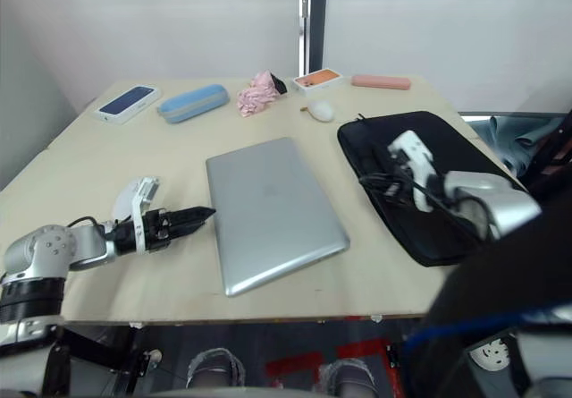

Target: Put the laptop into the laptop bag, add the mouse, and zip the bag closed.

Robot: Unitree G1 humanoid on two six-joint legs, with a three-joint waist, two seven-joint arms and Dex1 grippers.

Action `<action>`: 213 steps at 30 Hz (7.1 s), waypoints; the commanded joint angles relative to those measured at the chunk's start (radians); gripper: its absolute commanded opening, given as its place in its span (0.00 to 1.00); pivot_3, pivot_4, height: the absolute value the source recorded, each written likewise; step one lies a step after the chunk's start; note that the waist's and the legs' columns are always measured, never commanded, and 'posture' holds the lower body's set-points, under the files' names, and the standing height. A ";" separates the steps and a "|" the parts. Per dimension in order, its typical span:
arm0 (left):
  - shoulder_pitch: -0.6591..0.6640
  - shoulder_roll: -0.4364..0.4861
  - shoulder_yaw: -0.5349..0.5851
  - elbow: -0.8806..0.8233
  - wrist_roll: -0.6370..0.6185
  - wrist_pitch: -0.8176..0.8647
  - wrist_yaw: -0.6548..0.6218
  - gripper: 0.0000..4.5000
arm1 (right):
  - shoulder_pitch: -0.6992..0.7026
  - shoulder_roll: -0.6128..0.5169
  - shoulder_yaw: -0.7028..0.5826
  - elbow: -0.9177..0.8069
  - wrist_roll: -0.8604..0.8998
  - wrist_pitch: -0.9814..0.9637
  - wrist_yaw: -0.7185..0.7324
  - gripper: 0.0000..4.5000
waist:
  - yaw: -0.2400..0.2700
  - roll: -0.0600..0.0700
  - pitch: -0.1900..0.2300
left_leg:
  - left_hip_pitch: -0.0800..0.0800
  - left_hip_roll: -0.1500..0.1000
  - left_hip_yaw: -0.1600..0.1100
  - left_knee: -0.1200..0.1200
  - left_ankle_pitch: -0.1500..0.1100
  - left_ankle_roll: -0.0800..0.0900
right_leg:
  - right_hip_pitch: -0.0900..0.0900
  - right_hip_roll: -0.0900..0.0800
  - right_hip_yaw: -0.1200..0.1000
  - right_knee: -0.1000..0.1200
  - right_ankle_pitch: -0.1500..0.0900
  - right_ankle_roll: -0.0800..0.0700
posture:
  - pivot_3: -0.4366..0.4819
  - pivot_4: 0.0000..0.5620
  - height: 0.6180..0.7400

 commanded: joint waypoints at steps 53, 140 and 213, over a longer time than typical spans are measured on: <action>-0.278 -0.078 0.135 0.118 -0.087 0.110 0.035 0.07 | -0.458 0.371 0.110 0.668 -0.398 -0.320 0.159 0.00 | -0.014 -0.001 0.003 | -0.005 0.000 -0.005 -0.006 0.000 0.000 | -0.001 0.000 -0.007 -0.008 0.001 -0.003 | 0.48 0.27 1.00; -0.336 -0.100 0.184 0.154 -0.847 0.038 0.823 0.06 | -0.057 0.096 -0.076 0.037 -0.235 0.087 -0.342 0.01 | 0.017 -0.002 0.011 | -0.019 -0.001 -0.021 0.004 0.003 -0.007 | 0.000 0.000 -0.020 -0.007 0.002 -0.001 | 0.48 0.27 1.00; -0.547 -0.695 -0.087 0.443 -0.403 -0.314 0.656 0.06 | -0.336 0.460 -0.285 -0.501 0.079 0.747 -0.668 0.01 | 0.028 -0.001 0.011 | -0.018 -0.001 -0.016 0.006 0.004 -0.007 | -0.002 -0.001 -0.012 -0.008 0.009 0.012 | 0.48 0.27 1.00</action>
